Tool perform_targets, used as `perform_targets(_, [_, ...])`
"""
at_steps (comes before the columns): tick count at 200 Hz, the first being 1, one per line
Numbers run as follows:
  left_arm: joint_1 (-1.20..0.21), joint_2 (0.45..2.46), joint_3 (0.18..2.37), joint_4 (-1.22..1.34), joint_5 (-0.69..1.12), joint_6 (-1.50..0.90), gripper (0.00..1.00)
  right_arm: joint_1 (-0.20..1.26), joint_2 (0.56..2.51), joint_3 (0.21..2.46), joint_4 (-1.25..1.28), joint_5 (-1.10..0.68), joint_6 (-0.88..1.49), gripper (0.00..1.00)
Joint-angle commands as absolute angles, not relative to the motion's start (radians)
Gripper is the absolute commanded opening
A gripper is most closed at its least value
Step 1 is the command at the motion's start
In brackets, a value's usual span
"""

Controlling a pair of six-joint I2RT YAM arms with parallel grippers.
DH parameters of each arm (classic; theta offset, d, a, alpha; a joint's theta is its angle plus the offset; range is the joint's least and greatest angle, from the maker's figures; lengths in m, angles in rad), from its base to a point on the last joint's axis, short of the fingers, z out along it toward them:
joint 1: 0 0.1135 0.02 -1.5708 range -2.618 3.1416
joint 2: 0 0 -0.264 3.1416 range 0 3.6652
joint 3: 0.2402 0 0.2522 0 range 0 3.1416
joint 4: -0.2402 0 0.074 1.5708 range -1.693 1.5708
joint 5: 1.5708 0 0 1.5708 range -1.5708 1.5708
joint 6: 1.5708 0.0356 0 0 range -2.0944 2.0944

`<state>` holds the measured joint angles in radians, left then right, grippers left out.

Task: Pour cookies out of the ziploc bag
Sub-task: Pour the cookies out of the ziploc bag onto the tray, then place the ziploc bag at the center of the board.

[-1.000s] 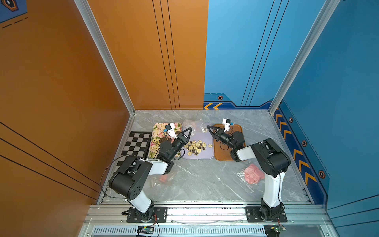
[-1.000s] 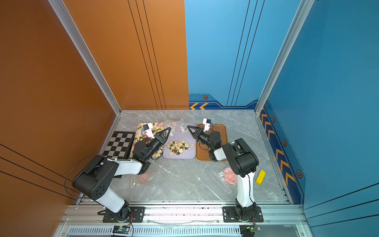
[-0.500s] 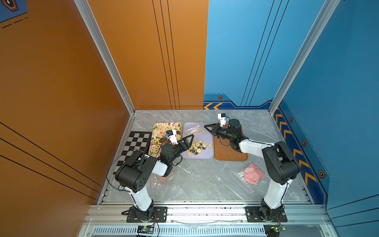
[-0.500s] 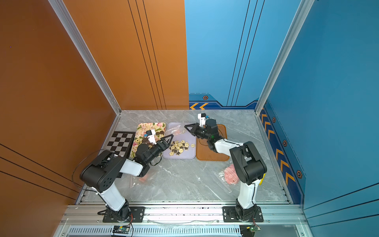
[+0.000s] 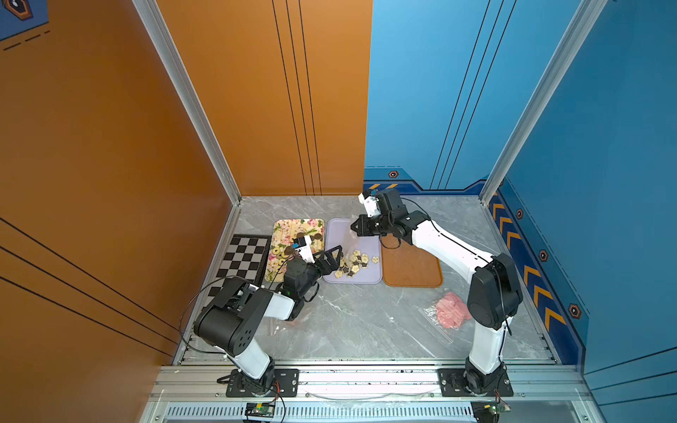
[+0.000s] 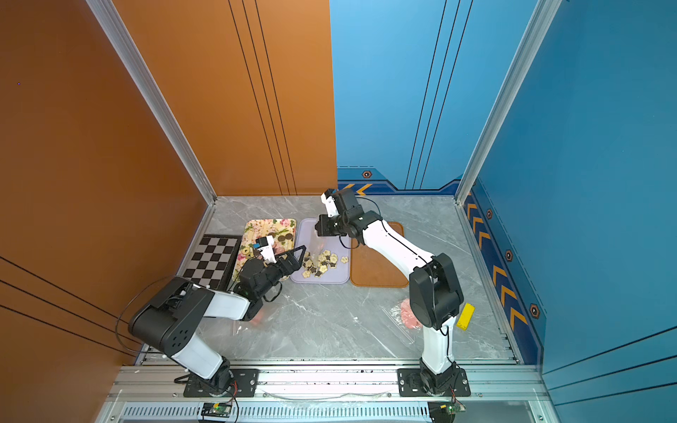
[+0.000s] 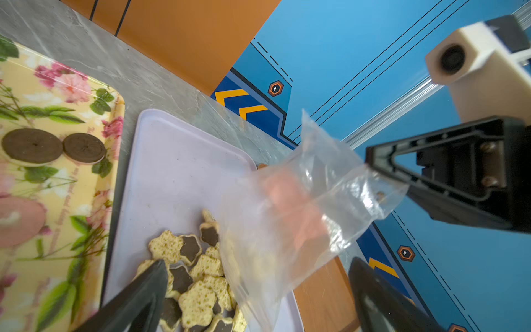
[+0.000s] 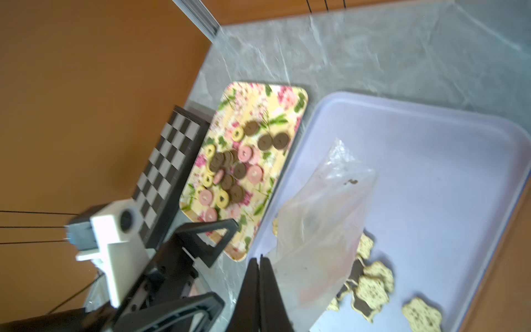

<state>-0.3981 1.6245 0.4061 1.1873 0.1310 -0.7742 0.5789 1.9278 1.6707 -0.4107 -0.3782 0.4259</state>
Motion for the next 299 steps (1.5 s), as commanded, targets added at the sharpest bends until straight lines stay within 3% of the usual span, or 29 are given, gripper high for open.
perform_targets(1, [-0.378,1.598,0.390,1.183,0.118,-0.744,0.98,0.594,1.919,1.742,-0.600,-0.263,0.319,0.00])
perform_targets(70, [-0.390,1.606,0.407,1.189,0.137,-0.747,0.98,0.596,1.764,1.672,-0.503,-0.294,0.280,0.00])
perform_targets(103, [-0.402,1.509,0.398,1.149,0.163,-0.768,0.98,0.598,1.580,1.514,-0.442,-0.351,0.346,0.00])
perform_targets(119, [-0.433,1.399,0.414,1.004,0.152,-0.749,0.98,0.614,1.434,1.345,-0.387,-0.335,0.420,0.00])
perform_targets(143, [-0.549,1.110,0.492,0.541,-0.002,-0.625,0.98,0.648,1.199,0.941,-0.028,-0.361,0.681,0.00])
perform_targets(160, [-0.648,0.943,0.600,0.144,-0.185,-0.538,0.98,0.742,1.139,0.803,0.053,-0.311,0.745,0.00])
perform_targets(176, [-0.685,0.835,0.629,-0.043,-0.257,-0.588,0.98,0.826,1.127,0.739,0.130,-0.266,0.758,0.00])
perform_targets(207, [-0.734,0.696,0.597,-0.215,-0.247,-0.668,0.98,0.906,1.125,0.611,0.283,-0.195,0.815,0.00])
perform_targets(233, [-0.768,0.612,0.542,-0.239,-0.281,-0.694,0.98,0.892,1.133,0.416,0.506,-0.168,0.876,0.00])
perform_targets(275, [-0.785,0.669,0.593,-0.267,-0.254,-0.659,0.98,0.864,1.016,0.264,0.363,-0.053,0.802,0.00])
perform_targets(290, [-0.799,0.731,0.619,-0.266,-0.245,-0.646,0.98,0.841,0.961,0.265,0.258,-0.037,0.772,0.11])
perform_targets(299, [-0.815,0.765,0.636,-0.266,-0.247,-0.634,0.98,0.822,0.929,0.273,0.198,-0.046,0.759,0.30])
